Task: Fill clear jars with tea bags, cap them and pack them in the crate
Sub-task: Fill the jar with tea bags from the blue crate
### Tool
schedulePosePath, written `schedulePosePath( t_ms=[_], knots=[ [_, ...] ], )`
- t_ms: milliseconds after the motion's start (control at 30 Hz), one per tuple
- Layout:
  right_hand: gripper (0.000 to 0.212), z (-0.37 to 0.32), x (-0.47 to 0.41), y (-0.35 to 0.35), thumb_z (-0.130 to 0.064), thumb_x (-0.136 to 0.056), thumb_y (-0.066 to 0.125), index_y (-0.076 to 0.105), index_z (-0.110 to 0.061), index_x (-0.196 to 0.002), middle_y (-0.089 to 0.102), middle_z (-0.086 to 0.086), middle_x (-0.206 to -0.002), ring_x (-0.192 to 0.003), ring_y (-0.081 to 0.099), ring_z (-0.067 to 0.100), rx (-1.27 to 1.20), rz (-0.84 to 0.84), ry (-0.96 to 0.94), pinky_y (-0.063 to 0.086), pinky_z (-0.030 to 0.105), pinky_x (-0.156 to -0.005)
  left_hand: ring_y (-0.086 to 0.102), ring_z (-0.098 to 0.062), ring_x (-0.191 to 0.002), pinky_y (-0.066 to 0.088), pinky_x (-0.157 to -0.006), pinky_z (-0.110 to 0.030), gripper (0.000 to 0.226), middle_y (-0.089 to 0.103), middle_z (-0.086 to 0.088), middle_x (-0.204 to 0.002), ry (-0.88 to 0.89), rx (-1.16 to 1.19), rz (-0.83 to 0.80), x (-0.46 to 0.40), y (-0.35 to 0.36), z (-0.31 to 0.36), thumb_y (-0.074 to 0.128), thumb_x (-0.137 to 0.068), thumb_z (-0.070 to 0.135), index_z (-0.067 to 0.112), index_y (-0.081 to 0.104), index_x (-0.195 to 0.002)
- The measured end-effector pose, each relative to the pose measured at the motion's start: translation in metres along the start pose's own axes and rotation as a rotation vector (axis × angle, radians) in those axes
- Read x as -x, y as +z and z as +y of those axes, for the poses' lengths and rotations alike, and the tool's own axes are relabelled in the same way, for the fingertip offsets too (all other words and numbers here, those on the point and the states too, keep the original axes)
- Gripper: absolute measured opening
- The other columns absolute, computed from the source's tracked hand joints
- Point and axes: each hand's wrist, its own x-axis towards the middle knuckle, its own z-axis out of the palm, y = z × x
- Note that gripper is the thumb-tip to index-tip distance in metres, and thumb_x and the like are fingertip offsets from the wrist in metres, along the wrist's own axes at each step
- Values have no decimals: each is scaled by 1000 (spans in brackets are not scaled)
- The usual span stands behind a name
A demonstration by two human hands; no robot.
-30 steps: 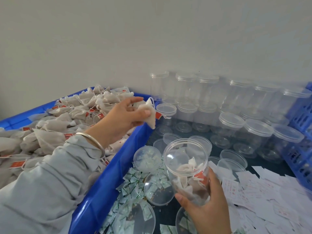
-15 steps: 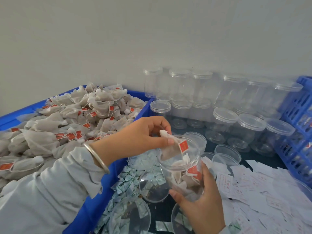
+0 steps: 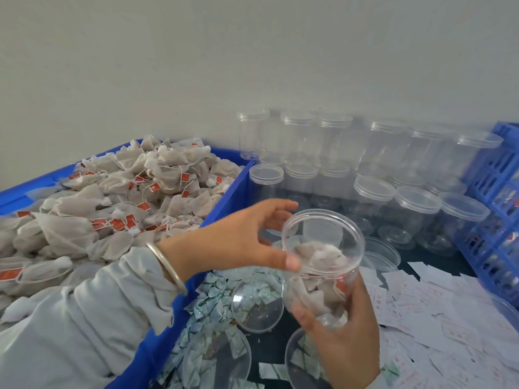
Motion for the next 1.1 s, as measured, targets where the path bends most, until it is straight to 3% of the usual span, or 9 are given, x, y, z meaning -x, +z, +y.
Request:
schedulePosePath(
  t_ms=[100,267,333,433,500,600,800,1000,1100],
  knots=[
    [98,-6,-1,0,-63,-44,78,42,-39,-133,60,-21,-118,-108,55,-7,27,16,6,44,12,-80,38,6,-130,33,-109,-20,116,39,25,-140,-11,-58,-119,-2,20,-2,79,-47,63,37,21,-144],
    [92,-5,-9,-6,-63,-58,66,33,-37,-140,53,-19,-124,-107,54,-6,52,-126,49,46,11,-77,54,7,-109,44,-96,-19,90,57,23,-116,-5,-41,154,-8,29,-6,85,-49,57,34,45,-127],
    [68,-4,-12,-11,-68,-73,55,30,-49,-133,47,-27,-124,-104,51,-11,147,-121,65,45,11,-75,59,9,-97,48,-84,-14,85,61,20,-108,-4,9,291,-9,23,-7,81,-41,66,40,47,-115],
    [23,4,-19,-20,-35,-91,56,47,-48,-107,52,-25,-112,-97,53,-9,292,-98,65,46,21,-83,65,4,-88,51,-80,-15,91,66,16,-100,-46,170,494,-10,12,-11,77,-33,73,35,49,-112],
    [25,11,-23,-25,-13,-91,57,57,-38,-95,55,-21,-100,-94,52,-6,431,-146,49,47,26,-87,62,5,-86,49,-74,-14,87,66,20,-93,-102,172,598,-12,7,-15,74,-33,74,34,49,-106],
    [25,17,-23,-23,-5,-91,53,67,-26,-94,57,-16,-97,-100,52,4,564,-280,45,35,9,-87,53,7,-86,39,-65,-13,75,58,19,-95,-185,148,654,-13,7,-18,69,-33,72,39,45,-96],
    [35,22,-22,-16,-34,-101,34,61,-33,-122,36,-19,-145,-135,23,6,880,-445,-34,16,23,-105,51,12,-76,34,-60,-9,62,56,22,-88,-208,132,670,-14,10,-19,68,-36,70,40,44,-84],
    [40,26,-20,-11,-46,-99,27,58,-38,-123,30,-18,-150,-141,14,10,998,-539,4,8,33,-112,48,28,-64,40,-54,-4,51,52,48,-64,-151,79,646,-13,13,-17,68,-39,68,39,47,-76],
    [44,29,-21,-10,-51,-98,23,50,-40,-131,23,-17,-153,-144,6,11,1064,-571,69,-1,38,-115,53,22,-61,40,-55,-2,51,57,39,-61,-150,73,642,-14,12,-19,68,-40,68,38,47,-76]
  ],
)
